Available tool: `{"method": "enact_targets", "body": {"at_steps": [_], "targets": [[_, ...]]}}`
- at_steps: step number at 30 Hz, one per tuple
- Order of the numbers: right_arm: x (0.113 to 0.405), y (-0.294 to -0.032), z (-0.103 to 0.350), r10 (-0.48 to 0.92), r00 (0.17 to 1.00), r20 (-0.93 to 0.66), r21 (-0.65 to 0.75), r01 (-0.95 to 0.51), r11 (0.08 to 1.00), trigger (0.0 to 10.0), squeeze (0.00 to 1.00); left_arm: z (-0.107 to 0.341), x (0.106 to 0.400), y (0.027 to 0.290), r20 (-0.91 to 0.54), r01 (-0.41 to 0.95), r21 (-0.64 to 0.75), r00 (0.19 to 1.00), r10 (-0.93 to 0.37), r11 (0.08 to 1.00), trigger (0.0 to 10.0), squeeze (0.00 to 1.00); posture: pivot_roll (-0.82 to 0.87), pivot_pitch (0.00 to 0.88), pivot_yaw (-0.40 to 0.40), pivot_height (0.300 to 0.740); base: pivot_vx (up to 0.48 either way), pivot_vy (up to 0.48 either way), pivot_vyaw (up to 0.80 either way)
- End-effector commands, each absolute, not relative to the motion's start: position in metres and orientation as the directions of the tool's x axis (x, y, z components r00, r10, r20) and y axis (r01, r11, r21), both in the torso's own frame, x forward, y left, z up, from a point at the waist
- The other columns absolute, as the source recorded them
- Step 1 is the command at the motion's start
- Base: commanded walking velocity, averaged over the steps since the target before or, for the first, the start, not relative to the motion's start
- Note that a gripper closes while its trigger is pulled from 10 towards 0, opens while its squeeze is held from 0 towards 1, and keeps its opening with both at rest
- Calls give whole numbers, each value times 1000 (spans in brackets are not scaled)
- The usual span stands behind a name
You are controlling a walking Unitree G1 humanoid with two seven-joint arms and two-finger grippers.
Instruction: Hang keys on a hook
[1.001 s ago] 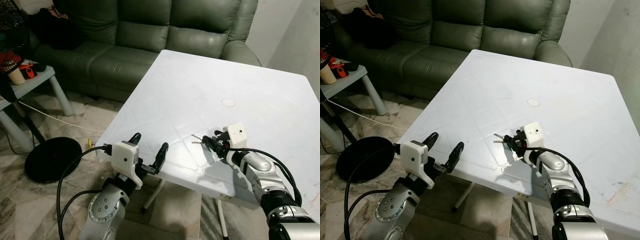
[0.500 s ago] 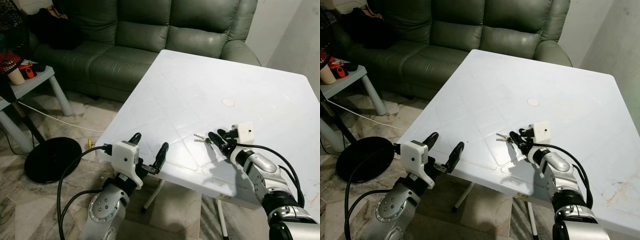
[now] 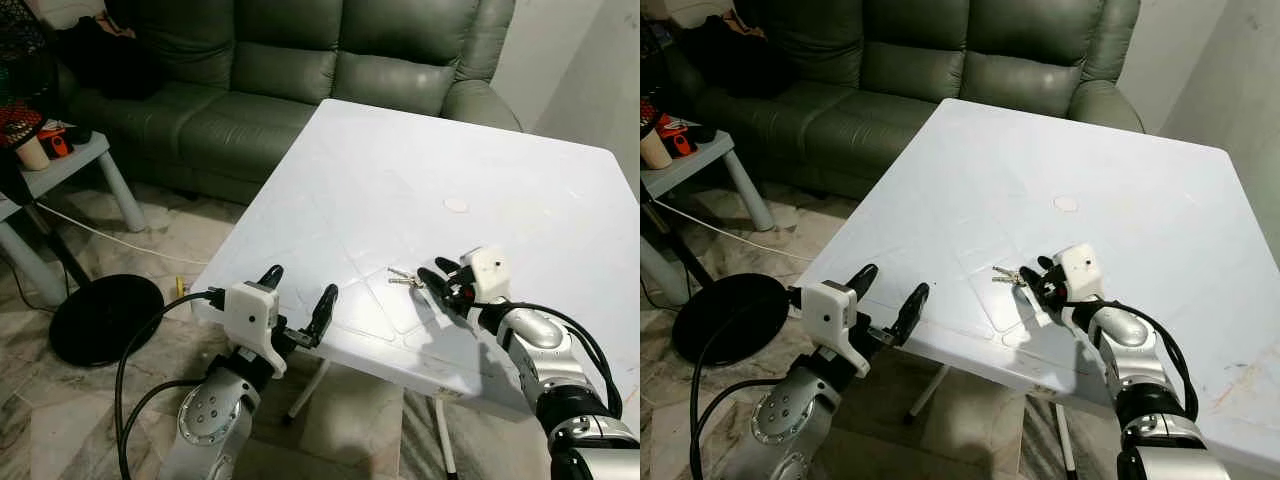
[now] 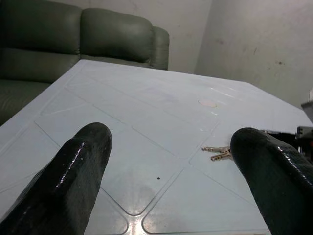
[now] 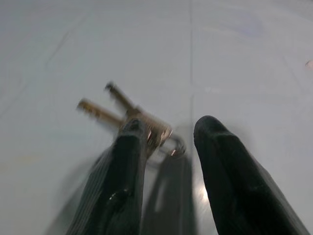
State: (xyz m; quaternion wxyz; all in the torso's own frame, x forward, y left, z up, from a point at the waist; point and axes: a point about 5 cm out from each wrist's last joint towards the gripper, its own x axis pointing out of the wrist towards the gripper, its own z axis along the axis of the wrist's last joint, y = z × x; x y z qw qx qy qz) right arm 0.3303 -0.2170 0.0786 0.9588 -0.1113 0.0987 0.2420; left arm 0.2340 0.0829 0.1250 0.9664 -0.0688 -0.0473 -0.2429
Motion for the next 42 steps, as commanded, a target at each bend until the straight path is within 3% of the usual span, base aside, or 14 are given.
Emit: {"method": "enact_targets", "body": {"at_steps": [1, 7, 8, 9, 11, 12, 14, 15, 18, 19, 24, 25, 29, 42], "targets": [[329, -220, 78, 441, 862, -252, -189, -490, 851, 10000, 0, 128, 235, 80, 134, 486, -103, 871, -472, 868, 10000, 0, 44, 61, -52, 736, 0, 0, 0], [329, -218, 74, 428, 859, -279, -184, -486, 854, 10000, 0, 128, 234, 79, 134, 487, -104, 871, -473, 867, 10000, 0, 43, 62, -51, 736, 0, 0, 0], [329, -218, 73, 427, 858, -286, -183, -486, 855, 9020, 0, 127, 234, 79, 134, 488, -104, 871, -474, 867, 10000, 0, 43, 64, -51, 736, 0, 0, 0], [329, -217, 71, 420, 858, -296, -178, -482, 858, 5686, 0, 127, 234, 79, 134, 487, -104, 871, -473, 867, 10000, 0, 43, 65, -52, 736, 0, 0, 0], [329, -218, 71, 417, 858, -299, -174, -479, 861, 4980, 0, 127, 234, 79, 133, 486, -104, 871, -472, 868, 10000, 0, 43, 65, -52, 736, 0, 0, 0], [328, -218, 70, 418, 857, -301, -174, -480, 860, 2980, 0, 127, 234, 79, 133, 486, -104, 871, -472, 868, 10000, 0, 44, 64, -52, 736, 0, 0, 0], [328, -218, 70, 421, 854, -305, -174, -484, 858, 2549, 0, 127, 234, 79, 134, 485, -103, 872, -471, 868, 10000, 0, 44, 64, -53, 736, 0, 0, 0], [328, -217, 70, 423, 853, -305, -174, -486, 856, 1569, 0, 127, 234, 79, 134, 485, -104, 872, -471, 868, 10000, 0, 44, 64, -53, 736, 0, 0, 0], [329, -218, 70, 420, 854, -306, -175, -484, 857, 1255, 0, 127, 233, 79, 134, 485, -104, 872, -471, 868, 10000, 0, 43, 63, -54, 736, 0, 0, 0], [329, -218, 71, 423, 854, -303, -178, -487, 855, 314, 0, 127, 234, 79, 134, 485, -104, 872, -471, 868, 10000, 0, 43, 63, -54, 736, 0, 0, 0], [328, -218, 70, 417, 855, -308, -182, -483, 857, 745, 0, 127, 234, 78, 135, 485, -104, 872, -471, 868, 10000, 0, 42, 60, -54, 736, 0, 0, 0], [328, -218, 70, 417, 855, -307, -184, -483, 856, 196, 0, 127, 234, 78, 135, 485, -104, 872, -471, 868, 10000, 0, 42, 60, -54, 736, 0, 0, 0], [328, -218, 70, 414, 857, -306, -179, -479, 859, 0, 0, 127, 234, 78, 134, 487, -105, 871, -473, 867, 10000, 0, 43, 57, -52, 736, 0, 0, 0], [331, -215, 70, 398, 870, -291, -150, -453, 879, 0, 0, 127, 233, 76, 135, 494, -110, 867, -480, 862, 10000, 0, 43, 47, -52, 736, 0, 0, 0]]}}
